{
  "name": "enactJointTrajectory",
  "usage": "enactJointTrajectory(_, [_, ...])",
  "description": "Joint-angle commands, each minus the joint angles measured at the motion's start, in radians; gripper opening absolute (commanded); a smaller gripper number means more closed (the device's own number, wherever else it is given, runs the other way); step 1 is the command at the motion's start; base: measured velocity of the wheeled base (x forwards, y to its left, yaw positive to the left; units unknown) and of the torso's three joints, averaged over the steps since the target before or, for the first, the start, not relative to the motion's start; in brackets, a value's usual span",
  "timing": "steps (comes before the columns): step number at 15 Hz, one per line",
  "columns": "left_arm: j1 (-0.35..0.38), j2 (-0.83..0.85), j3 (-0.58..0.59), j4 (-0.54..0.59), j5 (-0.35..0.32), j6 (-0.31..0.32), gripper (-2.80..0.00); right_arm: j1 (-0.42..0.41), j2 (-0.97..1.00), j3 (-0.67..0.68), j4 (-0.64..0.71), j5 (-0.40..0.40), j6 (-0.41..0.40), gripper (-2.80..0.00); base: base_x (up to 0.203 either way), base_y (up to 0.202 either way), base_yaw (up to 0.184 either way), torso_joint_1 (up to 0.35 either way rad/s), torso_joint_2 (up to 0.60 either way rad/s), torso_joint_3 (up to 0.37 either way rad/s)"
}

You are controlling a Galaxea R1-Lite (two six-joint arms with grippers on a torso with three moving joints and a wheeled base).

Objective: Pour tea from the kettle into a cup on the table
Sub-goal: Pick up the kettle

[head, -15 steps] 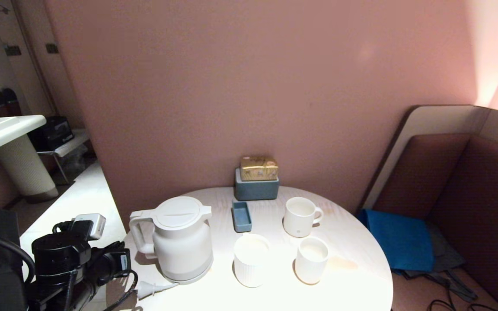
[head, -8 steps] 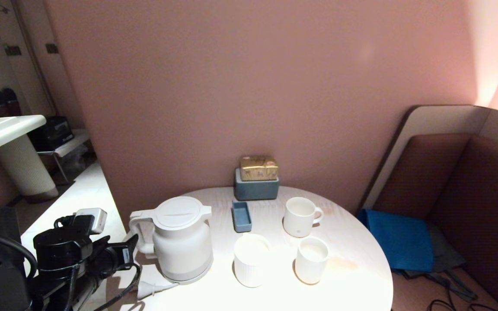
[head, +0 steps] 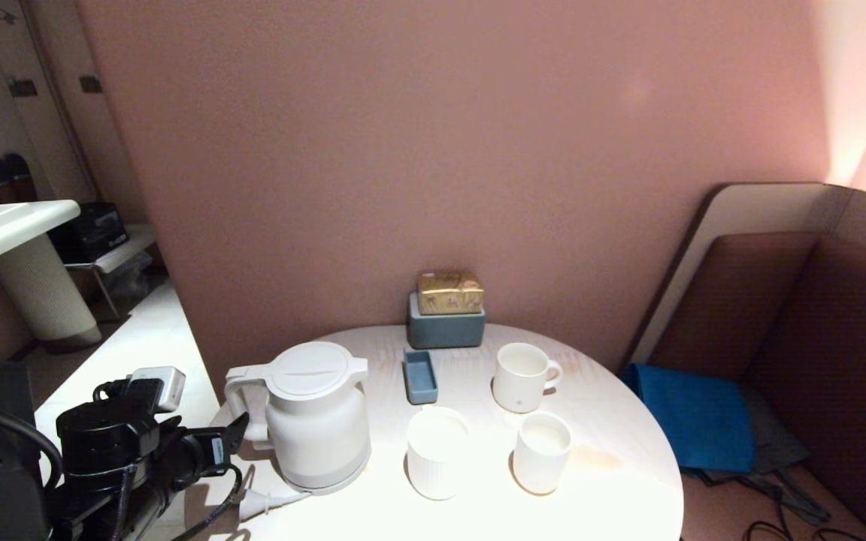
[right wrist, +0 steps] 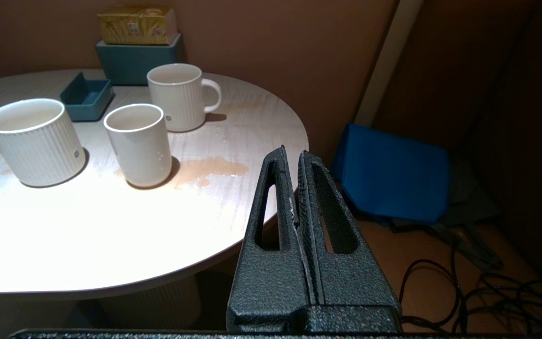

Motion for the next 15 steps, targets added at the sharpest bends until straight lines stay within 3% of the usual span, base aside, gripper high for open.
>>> enactJointTrajectory(1, [0.001,0.022,-0.028,-0.047,0.003,-0.001,0.0,0.0,0.001,0.0,0.0,0.0,0.0,-2.8,0.0,0.0,0.0,0.0,0.0,0.0])
enactJointTrajectory(6, [0.002,0.108,-0.14,-0.047,0.004,-0.004,0.0,0.0,0.001,0.0,0.0,0.0,0.0,-2.8,0.0,0.0,0.0,0.0,0.0,0.0])
enactJointTrajectory(15, [0.031,0.176,-0.242,-0.047,0.005,-0.007,0.0,0.0,0.001,0.0,0.0,0.0,0.0,-2.8,0.0,0.0,0.0,0.0,0.0,0.0])
